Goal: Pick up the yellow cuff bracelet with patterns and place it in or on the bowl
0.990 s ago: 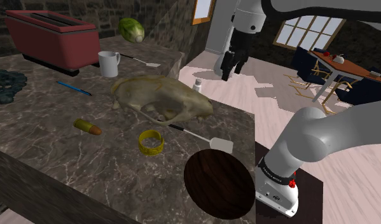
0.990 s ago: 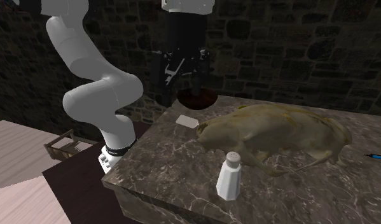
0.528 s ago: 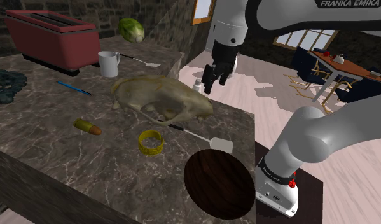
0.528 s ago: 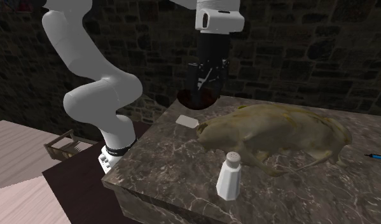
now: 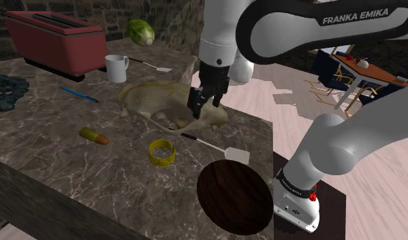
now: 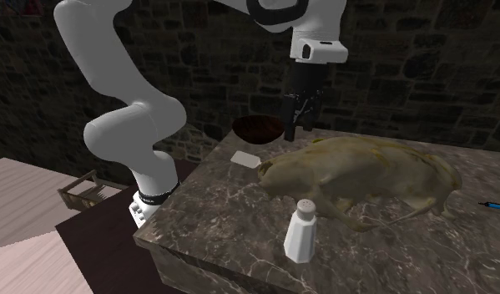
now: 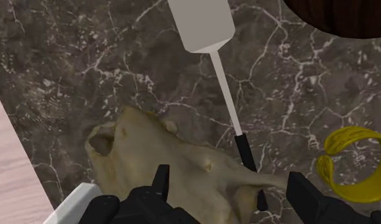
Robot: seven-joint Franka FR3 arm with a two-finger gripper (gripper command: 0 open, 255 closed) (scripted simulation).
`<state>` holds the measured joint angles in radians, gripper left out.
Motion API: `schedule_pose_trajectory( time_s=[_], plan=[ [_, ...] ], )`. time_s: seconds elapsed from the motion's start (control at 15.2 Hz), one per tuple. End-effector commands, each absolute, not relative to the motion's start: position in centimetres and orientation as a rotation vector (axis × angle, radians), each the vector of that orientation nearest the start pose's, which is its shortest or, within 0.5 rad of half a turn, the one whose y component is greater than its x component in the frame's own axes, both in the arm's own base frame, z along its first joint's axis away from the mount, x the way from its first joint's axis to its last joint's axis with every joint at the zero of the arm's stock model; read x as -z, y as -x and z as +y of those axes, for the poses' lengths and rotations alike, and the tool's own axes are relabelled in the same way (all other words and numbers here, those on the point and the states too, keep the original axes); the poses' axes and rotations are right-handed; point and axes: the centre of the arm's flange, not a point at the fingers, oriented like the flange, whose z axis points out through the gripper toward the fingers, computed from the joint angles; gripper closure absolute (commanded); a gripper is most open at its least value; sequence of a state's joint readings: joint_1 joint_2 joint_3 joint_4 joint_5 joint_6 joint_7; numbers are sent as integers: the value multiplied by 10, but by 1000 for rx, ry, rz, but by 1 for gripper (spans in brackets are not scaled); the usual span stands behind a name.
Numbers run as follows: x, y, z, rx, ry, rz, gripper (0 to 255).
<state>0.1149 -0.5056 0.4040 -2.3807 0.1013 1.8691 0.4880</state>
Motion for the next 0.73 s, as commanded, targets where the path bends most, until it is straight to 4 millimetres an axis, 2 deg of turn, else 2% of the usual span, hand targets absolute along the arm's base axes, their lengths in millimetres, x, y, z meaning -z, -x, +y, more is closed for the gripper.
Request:
schedule_pose_trajectory(
  time_s=[0.0,0.53,0.66],
  plan=[
    [-478,-345,244,22,3241,82,0],
    [-440,-359,341,39,3242,77,0],
    [-435,-360,341,39,3242,77,0]
  ],
)
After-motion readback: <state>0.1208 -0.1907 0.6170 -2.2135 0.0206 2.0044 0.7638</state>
